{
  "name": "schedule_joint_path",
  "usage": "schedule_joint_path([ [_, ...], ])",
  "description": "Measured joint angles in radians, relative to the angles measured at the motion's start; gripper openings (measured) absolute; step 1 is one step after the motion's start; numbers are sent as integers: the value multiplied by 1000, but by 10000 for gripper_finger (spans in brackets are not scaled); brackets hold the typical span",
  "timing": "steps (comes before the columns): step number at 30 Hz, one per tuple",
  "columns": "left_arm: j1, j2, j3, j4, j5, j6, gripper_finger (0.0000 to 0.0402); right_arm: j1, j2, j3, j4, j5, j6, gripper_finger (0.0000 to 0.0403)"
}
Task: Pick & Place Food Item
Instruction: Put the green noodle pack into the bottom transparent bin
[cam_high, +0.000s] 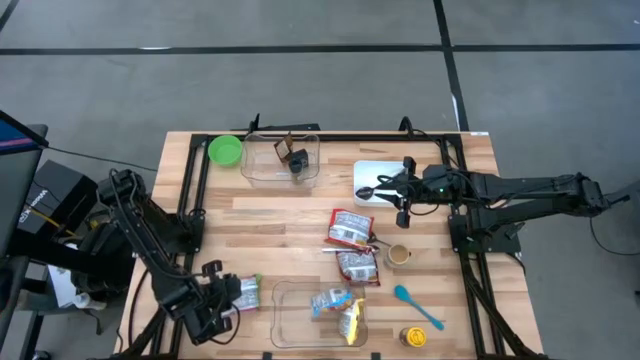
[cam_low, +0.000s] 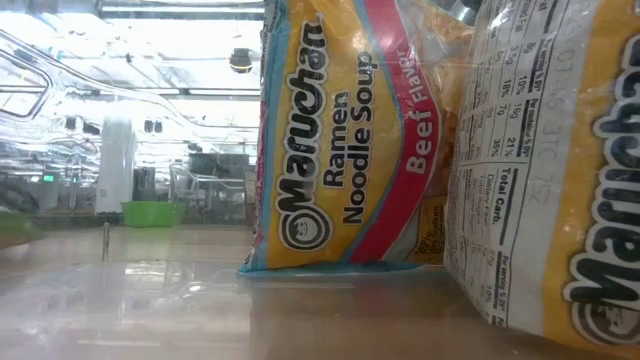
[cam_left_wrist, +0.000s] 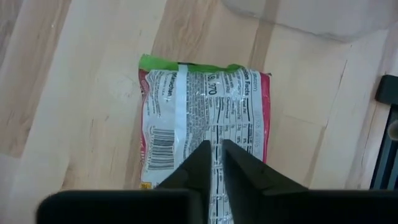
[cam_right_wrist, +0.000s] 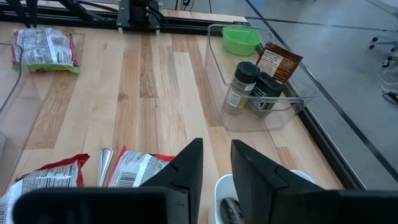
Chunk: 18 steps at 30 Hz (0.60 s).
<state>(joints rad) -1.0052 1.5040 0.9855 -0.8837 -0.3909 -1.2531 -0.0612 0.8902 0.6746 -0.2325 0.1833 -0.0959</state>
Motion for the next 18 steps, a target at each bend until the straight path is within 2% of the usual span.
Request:
schedule_joint_path([
  [5, 24, 0, 0, -62, 33, 0, 97, 0, 0, 0, 0, 0, 0, 77],
  [9, 39, 0, 0, -119, 33, 0, 128, 0, 0, 0, 0, 0, 0, 77],
  [15, 44, 0, -2, -107, 72, 0, 137, 0, 0, 0, 0, 0, 0, 77],
  [18, 44, 0, -42, -57, 85, 0, 134, 0, 0, 0, 0, 0, 0, 77],
])
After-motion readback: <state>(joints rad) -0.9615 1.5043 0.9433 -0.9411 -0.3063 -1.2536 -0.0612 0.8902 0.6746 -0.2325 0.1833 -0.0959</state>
